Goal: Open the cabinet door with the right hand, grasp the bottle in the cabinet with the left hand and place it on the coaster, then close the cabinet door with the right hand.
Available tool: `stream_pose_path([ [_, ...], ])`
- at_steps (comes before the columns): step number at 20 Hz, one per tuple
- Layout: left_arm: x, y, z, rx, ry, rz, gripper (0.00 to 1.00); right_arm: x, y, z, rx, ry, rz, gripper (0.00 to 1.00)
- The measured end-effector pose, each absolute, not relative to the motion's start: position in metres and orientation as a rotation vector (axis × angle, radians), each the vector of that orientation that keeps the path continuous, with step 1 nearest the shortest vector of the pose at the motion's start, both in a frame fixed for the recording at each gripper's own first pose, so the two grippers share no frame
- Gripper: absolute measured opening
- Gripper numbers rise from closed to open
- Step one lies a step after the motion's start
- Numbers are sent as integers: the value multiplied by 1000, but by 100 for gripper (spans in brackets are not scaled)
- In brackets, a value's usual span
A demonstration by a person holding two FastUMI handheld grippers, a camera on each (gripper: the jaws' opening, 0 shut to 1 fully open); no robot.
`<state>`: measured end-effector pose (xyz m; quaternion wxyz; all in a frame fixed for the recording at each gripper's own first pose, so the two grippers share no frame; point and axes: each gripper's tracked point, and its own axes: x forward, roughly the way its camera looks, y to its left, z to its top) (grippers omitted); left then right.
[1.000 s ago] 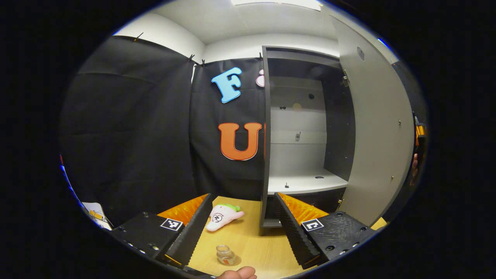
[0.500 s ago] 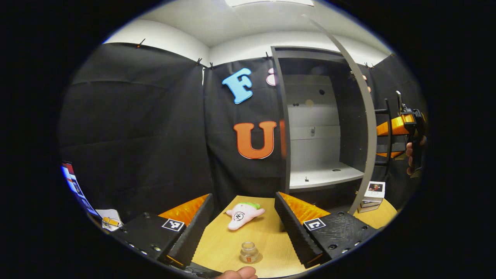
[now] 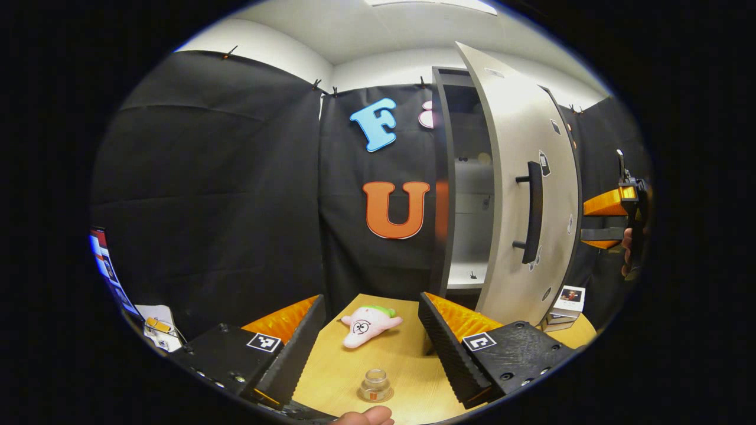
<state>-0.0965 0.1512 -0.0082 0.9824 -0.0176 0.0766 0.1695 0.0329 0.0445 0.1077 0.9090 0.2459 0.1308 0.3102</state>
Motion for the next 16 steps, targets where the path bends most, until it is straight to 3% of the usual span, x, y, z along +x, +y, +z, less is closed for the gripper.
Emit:
stream_pose_path([
  [2,-84,144,-7,-41,145,309,94,45,23,109,420,165,459,97],
  [7,-48,116,2,-52,110,193,95,28,-15,112,188,11,147,97],
  [16,-3,82,6,-48,57,8,95,-21,-22,85,210,-22,-55,97],
])
